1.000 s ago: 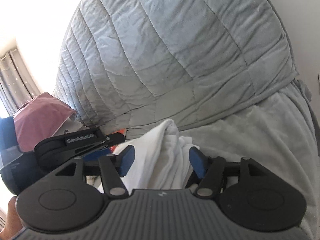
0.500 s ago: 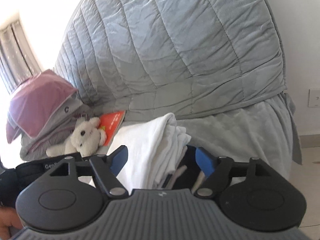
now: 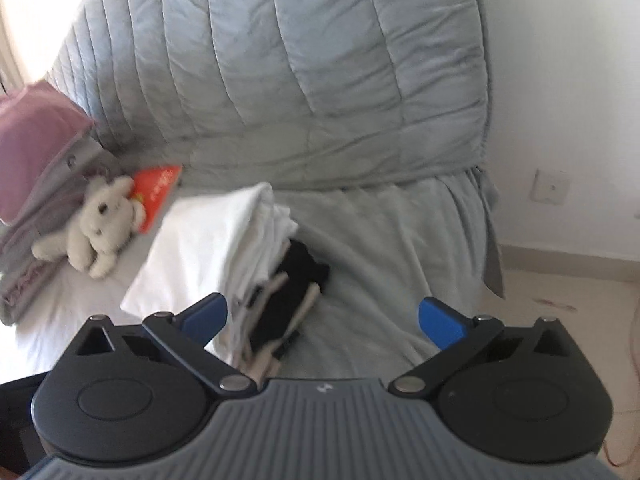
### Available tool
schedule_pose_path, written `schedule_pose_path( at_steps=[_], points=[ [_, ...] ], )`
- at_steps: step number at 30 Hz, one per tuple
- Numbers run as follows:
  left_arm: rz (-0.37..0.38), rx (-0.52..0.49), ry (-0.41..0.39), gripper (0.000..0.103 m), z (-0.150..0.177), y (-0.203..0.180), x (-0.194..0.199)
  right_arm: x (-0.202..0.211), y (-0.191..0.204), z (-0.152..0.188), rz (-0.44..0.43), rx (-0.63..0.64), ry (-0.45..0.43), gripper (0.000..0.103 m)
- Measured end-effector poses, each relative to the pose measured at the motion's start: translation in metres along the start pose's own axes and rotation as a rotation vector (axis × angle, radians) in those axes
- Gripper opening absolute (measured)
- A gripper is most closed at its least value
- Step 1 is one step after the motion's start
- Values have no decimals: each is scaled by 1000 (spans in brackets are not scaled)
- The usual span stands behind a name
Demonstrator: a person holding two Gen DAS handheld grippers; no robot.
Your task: Fold clothes
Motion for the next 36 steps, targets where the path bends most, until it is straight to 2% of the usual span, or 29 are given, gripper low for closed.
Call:
schedule_pose_path(
  at_steps=[3, 7, 14, 22, 36],
  points=[
    [-30, -23, 27, 102, 7, -2, 2, 8, 9, 7, 41, 68, 23, 103],
    [-66, -37, 29, 102, 14, 1, 4, 26, 26, 17, 74, 176, -10, 103],
    [-85, -29, 28, 102, 20, 16, 5, 33, 36, 25, 118, 236, -8, 103],
    [-79, -27, 33, 102, 23, 22, 0, 31, 42, 29, 145, 240, -3, 103],
    [-63, -64, 45, 102, 26, 22, -4, 31, 56, 36, 125, 262, -9, 103]
  ],
)
Point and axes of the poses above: each gripper's, at about its wrist camera, not at the fingertips, and x roughly against the way its jaws point, y to its left, z to its underside, the point moved 4 cm from there along -x, roughly the way its jaws point, and after that the axes turned 9 degrees about -x, right-handed, at the moved point
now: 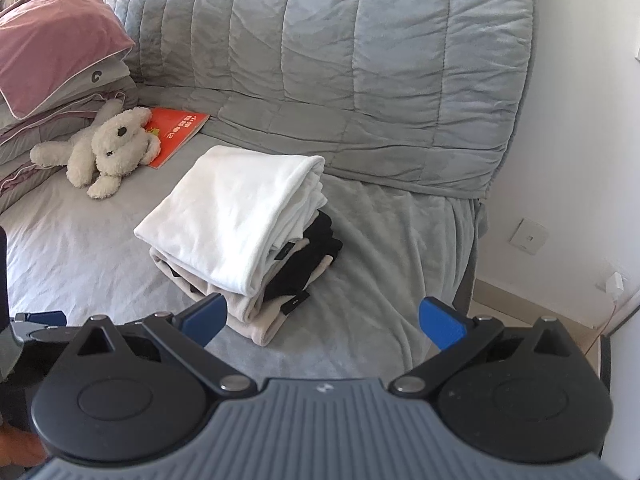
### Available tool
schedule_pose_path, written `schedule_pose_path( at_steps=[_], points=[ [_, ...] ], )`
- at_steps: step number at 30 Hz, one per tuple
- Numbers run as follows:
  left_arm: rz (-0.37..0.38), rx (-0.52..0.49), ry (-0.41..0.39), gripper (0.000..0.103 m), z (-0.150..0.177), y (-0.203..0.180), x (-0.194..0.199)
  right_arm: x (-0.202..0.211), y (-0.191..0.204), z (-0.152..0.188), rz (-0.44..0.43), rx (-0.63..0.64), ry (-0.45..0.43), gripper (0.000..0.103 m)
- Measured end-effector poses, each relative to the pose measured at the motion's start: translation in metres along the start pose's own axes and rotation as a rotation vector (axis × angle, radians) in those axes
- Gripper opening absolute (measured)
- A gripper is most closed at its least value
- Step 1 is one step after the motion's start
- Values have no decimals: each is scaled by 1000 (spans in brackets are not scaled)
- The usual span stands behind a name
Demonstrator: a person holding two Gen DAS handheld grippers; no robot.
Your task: Fold clothes
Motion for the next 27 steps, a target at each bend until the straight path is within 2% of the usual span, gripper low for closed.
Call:
schedule_pose_path(
  at_steps=[27],
  points=[
    [15, 1, -8, 102, -1, -6, -3, 0, -5, -2, 19, 22, -11, 103]
  ],
)
Point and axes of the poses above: each gripper's, at about its wrist camera, not at the fingertips, and x roughly against the way its jaws point, y to its left, z to its underside, the point moved 4 cm from there along -x, roughly the way its jaws point, and after that the axes turned 9 degrees about -x, right-handed, at the moved point
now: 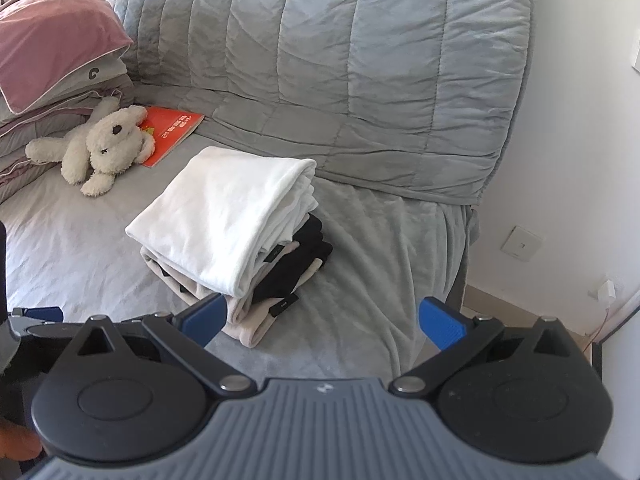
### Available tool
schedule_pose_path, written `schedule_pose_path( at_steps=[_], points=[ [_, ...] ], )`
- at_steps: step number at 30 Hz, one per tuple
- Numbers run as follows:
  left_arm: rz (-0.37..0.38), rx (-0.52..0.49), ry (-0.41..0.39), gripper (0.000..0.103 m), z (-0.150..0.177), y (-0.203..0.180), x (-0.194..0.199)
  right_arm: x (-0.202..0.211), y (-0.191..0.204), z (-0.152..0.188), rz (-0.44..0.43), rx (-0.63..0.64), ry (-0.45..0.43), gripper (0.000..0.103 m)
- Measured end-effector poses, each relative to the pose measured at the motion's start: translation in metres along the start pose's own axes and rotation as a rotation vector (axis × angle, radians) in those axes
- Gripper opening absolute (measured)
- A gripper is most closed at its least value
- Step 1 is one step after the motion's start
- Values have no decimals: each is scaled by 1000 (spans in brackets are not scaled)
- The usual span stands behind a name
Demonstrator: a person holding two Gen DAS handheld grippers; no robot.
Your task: Fold clothes
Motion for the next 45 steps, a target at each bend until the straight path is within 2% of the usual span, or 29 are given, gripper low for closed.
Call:
schedule_pose_path(
  at_steps=[45],
  points=[
    [6, -29, 7, 102, -5, -11, -5, -2, 1, 2, 8, 7, 7, 103]
  ],
)
Point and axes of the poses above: each gripper's, at about its wrist camera, not at the fingertips, and x roughly against the way its jaws point, y to its left, z to its underside, the point moved 4 cm from there along -x, roughly the way its jaws point, and after that the axes turned 9 degrees about -x, right-handed, at the moved point
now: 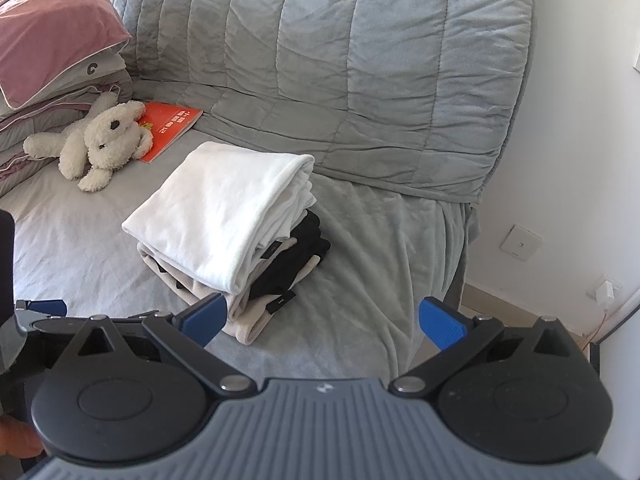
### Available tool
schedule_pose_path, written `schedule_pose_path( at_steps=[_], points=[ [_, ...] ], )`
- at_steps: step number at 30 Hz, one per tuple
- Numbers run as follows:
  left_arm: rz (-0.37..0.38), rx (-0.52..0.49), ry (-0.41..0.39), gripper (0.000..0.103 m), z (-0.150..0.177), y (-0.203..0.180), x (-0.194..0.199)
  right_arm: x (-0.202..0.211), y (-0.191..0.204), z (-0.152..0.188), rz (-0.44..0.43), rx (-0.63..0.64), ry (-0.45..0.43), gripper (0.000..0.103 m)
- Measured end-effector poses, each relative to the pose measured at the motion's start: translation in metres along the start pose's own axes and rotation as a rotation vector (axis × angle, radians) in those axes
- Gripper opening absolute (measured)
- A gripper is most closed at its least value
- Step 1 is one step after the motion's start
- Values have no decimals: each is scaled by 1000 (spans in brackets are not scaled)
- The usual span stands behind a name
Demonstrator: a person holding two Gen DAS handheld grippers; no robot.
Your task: Fold clothes
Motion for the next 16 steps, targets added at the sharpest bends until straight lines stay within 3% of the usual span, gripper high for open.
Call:
schedule_pose_path(
  at_steps=[16],
  points=[
    [10, -5, 9, 102, 1, -5, -2, -2, -1, 1, 9, 8, 6, 103]
  ],
)
Point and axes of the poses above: each gripper's, at about its wrist camera, not at the fingertips, and x roughly against the way its jaws point, y to its left, z to its underside, the point moved 4 cm from there along -x, roughly the way its jaws point, and after that the axes turned 9 degrees about -x, right-handed, at the moved point
